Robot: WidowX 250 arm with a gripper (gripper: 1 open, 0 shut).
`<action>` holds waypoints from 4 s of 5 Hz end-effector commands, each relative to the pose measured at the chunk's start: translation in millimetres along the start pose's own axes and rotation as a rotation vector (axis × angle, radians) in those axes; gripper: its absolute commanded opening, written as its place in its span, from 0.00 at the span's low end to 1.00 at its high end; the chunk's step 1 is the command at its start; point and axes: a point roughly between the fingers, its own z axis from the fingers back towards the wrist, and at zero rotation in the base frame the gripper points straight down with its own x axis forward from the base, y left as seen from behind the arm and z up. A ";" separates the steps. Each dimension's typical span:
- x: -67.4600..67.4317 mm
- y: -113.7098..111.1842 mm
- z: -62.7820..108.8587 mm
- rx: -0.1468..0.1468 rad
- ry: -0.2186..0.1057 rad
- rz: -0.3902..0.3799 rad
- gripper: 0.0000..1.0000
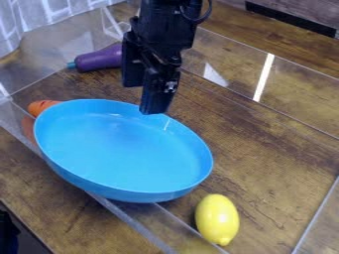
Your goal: Remove the purple eggplant from the blue tray and put it on the table
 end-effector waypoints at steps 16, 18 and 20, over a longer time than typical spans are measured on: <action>5.0 106.8 -12.1 0.125 0.047 -0.218 1.00; -3.5 132.3 -35.0 0.135 0.048 -0.293 1.00; -12.0 143.2 -49.7 0.139 0.045 -0.340 0.00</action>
